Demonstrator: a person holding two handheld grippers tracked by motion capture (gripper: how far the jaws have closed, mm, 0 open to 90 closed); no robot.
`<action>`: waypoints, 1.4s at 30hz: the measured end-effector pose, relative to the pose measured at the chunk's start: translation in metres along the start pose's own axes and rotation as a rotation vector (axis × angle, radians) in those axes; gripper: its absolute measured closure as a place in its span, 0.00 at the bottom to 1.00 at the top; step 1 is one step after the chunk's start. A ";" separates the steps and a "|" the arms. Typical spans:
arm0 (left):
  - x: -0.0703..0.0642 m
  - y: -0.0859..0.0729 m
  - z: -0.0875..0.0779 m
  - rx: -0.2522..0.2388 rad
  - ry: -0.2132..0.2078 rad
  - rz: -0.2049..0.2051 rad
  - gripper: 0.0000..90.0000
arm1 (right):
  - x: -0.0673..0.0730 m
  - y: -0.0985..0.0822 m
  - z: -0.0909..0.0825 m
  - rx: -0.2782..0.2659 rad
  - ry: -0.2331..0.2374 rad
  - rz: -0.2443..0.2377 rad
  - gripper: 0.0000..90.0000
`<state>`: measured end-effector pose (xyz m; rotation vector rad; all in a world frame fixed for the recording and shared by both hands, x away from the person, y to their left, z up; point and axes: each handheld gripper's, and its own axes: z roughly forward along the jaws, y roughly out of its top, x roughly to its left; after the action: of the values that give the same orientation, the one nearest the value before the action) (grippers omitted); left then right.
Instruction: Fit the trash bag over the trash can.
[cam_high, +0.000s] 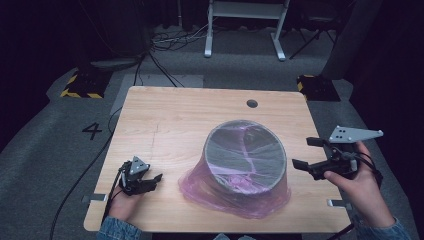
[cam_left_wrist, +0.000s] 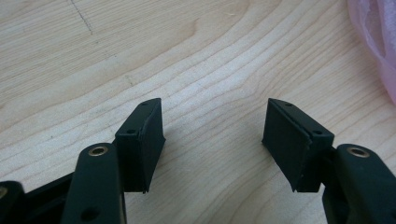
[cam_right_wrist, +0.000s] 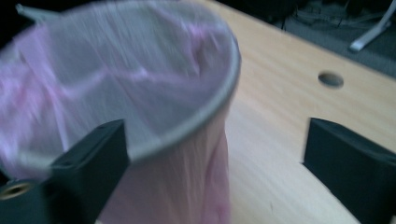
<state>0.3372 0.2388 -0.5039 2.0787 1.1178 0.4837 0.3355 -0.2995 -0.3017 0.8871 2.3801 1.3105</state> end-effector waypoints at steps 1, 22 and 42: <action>0.000 0.000 0.000 0.000 0.000 0.000 0.42 | 0.002 0.005 0.002 -0.010 -0.008 -0.007 0.16; -0.002 0.002 0.002 0.006 0.003 -0.004 0.38 | 0.040 0.070 0.074 -0.039 0.127 -0.086 0.26; -0.003 0.002 0.002 0.007 0.007 -0.011 0.37 | 0.067 0.076 0.136 0.058 0.163 -0.104 0.30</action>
<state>0.3378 0.2350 -0.5041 2.0776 1.1358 0.4833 0.3825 -0.1366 -0.3097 0.6846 2.5622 1.3259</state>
